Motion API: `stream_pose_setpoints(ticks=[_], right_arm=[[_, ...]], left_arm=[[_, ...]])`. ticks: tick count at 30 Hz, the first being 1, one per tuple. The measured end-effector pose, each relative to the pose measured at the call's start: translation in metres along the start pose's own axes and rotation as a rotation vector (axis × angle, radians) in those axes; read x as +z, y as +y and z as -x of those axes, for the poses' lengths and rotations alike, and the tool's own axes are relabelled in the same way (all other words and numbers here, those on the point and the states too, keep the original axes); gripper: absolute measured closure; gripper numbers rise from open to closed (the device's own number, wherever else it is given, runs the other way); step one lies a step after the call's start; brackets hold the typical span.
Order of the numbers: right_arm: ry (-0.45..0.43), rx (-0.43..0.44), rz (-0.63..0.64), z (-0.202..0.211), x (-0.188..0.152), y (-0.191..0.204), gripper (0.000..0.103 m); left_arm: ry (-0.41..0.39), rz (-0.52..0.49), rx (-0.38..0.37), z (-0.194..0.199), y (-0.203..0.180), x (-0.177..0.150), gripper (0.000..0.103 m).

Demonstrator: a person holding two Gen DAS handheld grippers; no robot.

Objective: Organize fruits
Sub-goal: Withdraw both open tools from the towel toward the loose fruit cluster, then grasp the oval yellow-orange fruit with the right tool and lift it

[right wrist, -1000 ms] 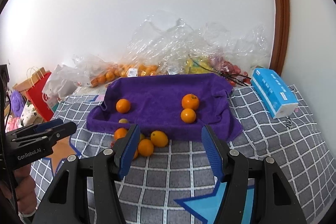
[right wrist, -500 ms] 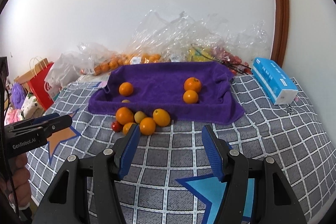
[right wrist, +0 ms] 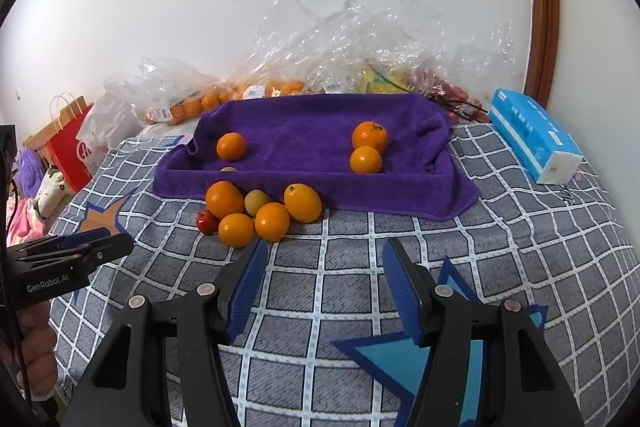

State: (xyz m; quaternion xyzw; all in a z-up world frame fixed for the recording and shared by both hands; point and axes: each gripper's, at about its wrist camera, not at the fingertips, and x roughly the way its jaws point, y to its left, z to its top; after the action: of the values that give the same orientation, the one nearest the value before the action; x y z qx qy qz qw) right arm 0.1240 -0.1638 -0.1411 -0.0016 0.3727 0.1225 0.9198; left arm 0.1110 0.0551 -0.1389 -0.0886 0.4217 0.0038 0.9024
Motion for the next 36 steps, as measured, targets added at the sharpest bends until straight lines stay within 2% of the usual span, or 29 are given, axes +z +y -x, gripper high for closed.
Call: stream_pose_setpoints(ticks=[7, 18, 25, 29, 36], right_arm=[[0.018, 0.0, 0.016, -0.018, 0.006, 0.004, 0.056], [0.059, 0.023, 0.043, -0.063, 0.028, 0.02, 0.061], [0.101, 0.038, 0.053, -0.089, 0.033, 0.028, 0.065], [0.109, 0.019, 0.05, -0.096, 0.038, 0.027, 0.066], [0.114, -0.003, 0.01, -0.099, 0.034, 0.013, 0.07]], left_arm=[[0.029, 0.008, -0.008, -0.025, 0.005, 0.009, 0.054], [0.008, 0.042, 0.004, -0.053, 0.025, 0.014, 0.055], [-0.01, 0.016, 0.001, -0.055, 0.023, 0.013, 0.054], [-0.013, 0.02, 0.004, -0.056, 0.025, 0.013, 0.054], [-0.012, 0.004, 0.009, -0.057, 0.022, 0.014, 0.049]])
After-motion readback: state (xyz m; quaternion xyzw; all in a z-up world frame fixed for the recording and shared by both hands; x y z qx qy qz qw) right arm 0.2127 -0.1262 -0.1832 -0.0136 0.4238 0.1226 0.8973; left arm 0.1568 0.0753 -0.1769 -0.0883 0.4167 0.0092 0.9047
